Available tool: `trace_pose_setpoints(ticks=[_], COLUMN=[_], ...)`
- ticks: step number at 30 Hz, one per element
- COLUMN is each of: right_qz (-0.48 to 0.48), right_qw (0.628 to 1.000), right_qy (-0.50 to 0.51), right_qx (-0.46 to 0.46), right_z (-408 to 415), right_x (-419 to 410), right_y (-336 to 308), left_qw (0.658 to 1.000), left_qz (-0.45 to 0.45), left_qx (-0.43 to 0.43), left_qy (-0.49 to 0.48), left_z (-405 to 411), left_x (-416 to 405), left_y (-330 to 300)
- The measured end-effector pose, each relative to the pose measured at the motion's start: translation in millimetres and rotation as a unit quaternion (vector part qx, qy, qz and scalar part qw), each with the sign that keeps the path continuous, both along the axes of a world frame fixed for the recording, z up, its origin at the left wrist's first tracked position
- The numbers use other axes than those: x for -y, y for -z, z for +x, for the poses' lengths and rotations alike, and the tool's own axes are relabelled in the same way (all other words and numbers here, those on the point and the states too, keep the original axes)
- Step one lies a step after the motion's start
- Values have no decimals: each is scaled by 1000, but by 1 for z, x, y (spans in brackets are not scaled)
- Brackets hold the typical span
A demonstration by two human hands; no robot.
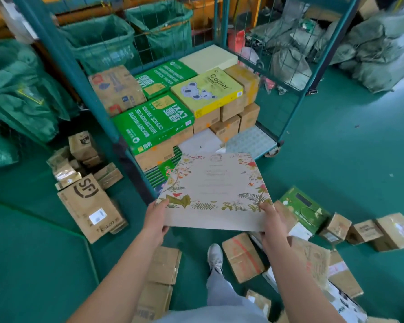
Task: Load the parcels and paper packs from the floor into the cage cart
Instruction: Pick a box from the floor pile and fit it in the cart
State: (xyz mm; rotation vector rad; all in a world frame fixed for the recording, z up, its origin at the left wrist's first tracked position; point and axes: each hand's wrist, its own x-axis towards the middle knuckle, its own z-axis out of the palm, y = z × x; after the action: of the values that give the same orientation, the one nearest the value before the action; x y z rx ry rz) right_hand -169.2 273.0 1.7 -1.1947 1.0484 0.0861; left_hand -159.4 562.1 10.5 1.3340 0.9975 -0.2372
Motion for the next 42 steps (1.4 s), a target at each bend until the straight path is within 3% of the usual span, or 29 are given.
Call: trace_pose_setpoints(ticks=[6,12,27,32,42], right_qz=[10,6,12,17,18], right_qw=[999,998,990,988,984], right_qy=[-22,-34,-112,-131,-170], right_qx=[39,61,90,83,50], right_z=[104,193,431,525,641], right_x=[17,28,-19,-45,-53], right_y=[-8,-21,-24,-24,-30], left_qw=[999,998,991,986,977], left_qz=[27,-4,-32,-50,-65], left_qx=[34,55,93,91,82], left_qy=[2,-30,-88,-134,-186], left_z=[111,194,425,510,603], left_x=[14,22,-24,-46,-50], left_y=[-22,-27,-4,4,26])
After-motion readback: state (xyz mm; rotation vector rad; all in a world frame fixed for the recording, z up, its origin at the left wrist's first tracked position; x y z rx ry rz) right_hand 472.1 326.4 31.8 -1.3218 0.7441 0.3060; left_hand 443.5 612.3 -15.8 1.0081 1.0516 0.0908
